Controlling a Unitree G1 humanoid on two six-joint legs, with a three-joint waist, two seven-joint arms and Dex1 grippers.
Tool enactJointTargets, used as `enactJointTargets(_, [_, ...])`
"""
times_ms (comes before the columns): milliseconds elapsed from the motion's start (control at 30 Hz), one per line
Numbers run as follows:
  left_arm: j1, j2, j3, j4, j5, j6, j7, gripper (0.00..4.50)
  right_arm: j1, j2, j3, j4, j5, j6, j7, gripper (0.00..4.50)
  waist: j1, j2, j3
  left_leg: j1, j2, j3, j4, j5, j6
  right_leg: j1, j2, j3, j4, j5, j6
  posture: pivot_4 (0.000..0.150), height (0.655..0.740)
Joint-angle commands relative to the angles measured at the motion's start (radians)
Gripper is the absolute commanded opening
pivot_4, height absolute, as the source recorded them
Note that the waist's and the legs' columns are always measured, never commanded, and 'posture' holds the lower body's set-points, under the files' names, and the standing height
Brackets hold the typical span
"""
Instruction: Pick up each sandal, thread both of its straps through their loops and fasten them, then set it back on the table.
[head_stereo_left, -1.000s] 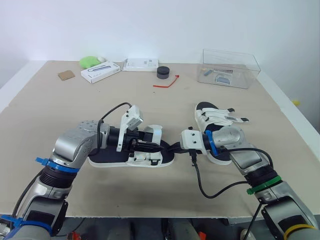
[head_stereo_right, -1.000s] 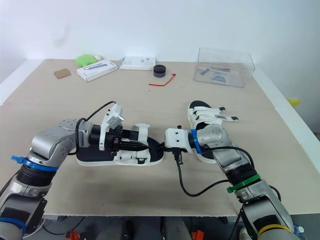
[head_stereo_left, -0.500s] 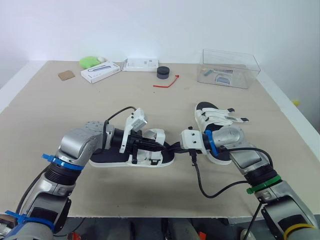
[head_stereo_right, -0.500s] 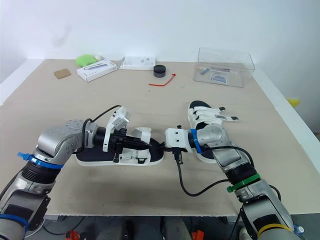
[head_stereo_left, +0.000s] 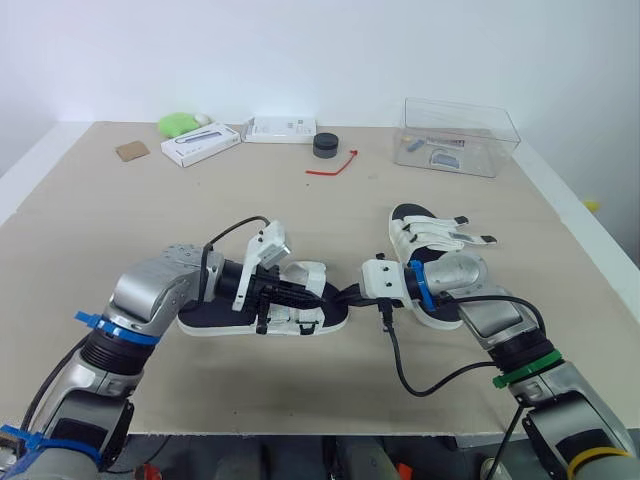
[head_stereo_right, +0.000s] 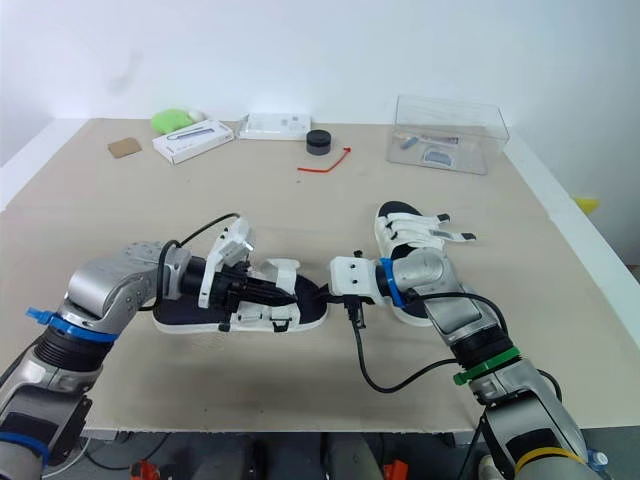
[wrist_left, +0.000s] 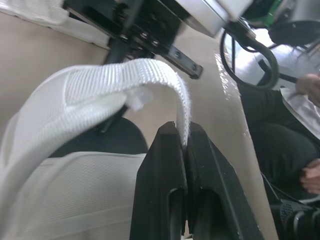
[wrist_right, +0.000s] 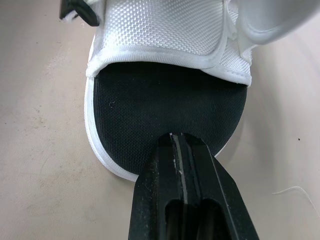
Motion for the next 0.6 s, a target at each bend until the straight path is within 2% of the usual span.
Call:
enactJointTargets(33, [0.026,0.022,-0.02,-0.041,0.004,-0.012,-0.018,0.01,0.013,-0.024,0.018,0.057,-0.064,0.018,-0.005,0.0,0.0,0.0,0.0,0.0,0.0,0.0,0.0,0.0,0.0,0.0,0.0,0.0,0.0,0.0,0.0,0.15,0.74])
enactJointTargets(400, [0.013,0.03,-0.009,-0.031,0.016,-0.048,-0.009,0.01,0.006,-0.029,0.021,0.061,-0.064,0.014,0.0,0.0,0.0,0.0,0.0,0.0,0.001,0.0,0.0,0.0,0.0,0.0,0.001,0.0,0.0,-0.001,-0.001,0.15,0.74])
enactJointTargets(433, [0.002,0.03,0.003,-0.033,0.004,-0.05,-0.019,0.56,0.006,-0.03,0.022,0.062,-0.065,0.013,0.001,0.0,0.0,0.0,0.0,0.0,0.001,0.0,0.0,0.0,0.0,0.0,0.001,0.0,0.0,-0.001,-0.001,0.15,0.74])
enactJointTargets(467, [-0.007,0.031,0.014,-0.038,-0.011,-0.048,-0.029,0.73,0.006,-0.03,0.022,0.062,-0.065,0.012,0.001,0.0,0.0,0.0,0.0,0.0,0.001,0.0,0.0,0.0,0.0,0.0,0.001,0.0,0.0,-0.001,-0.001,0.15,0.74])
enactJointTargets(600, [-0.048,0.056,0.061,-0.071,-0.066,-0.044,-0.083,2.6,0.002,-0.029,0.024,0.067,-0.064,0.007,0.004,0.0,0.001,0.0,0.0,0.0,0.001,0.0,0.0,0.0,0.0,0.0,0.001,0.0,0.0,-0.001,-0.002,0.15,0.74])
